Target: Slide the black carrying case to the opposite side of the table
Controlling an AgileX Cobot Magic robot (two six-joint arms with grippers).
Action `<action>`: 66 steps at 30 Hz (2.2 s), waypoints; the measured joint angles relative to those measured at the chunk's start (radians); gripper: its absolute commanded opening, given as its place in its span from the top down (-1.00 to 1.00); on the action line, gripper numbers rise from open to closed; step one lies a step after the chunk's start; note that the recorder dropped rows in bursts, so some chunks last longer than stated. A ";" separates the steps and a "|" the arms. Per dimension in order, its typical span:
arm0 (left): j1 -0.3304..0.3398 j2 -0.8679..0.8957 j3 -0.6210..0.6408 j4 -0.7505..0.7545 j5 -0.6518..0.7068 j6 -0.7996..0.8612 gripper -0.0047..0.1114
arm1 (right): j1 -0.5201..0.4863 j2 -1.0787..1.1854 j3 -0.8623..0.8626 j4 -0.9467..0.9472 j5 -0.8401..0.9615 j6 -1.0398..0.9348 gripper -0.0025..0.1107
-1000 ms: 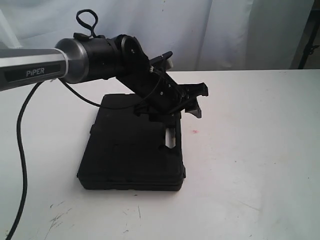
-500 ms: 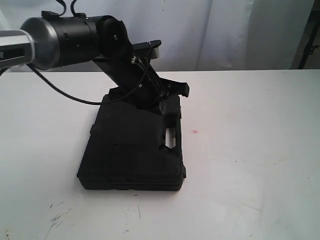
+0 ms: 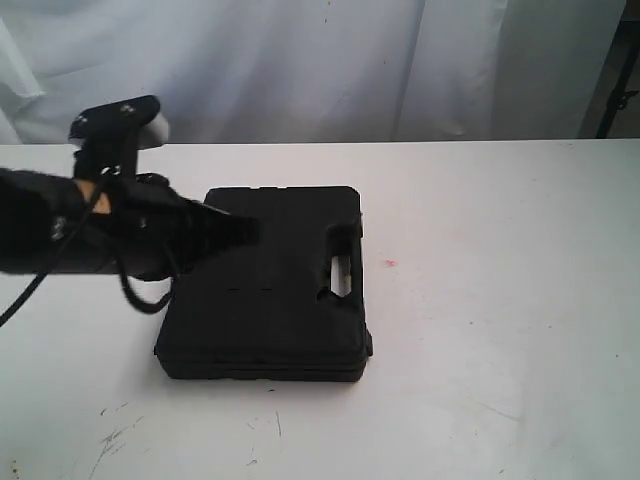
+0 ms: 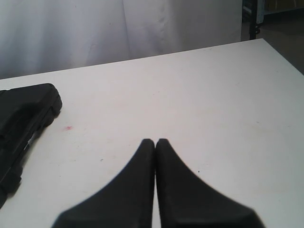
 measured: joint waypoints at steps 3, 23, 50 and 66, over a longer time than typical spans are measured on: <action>0.000 -0.177 0.167 0.000 -0.145 0.000 0.92 | 0.000 0.000 0.000 0.000 0.000 0.000 0.96; 0.000 -0.868 0.324 0.274 -0.183 0.016 0.92 | 0.000 0.000 0.000 0.000 0.000 0.000 0.96; 0.413 -1.251 0.713 0.236 -0.147 0.076 0.92 | 0.000 0.000 0.000 0.000 0.000 0.000 0.96; 0.530 -1.397 0.817 0.192 -0.091 0.123 0.92 | 0.000 0.000 0.000 0.000 0.000 0.000 0.96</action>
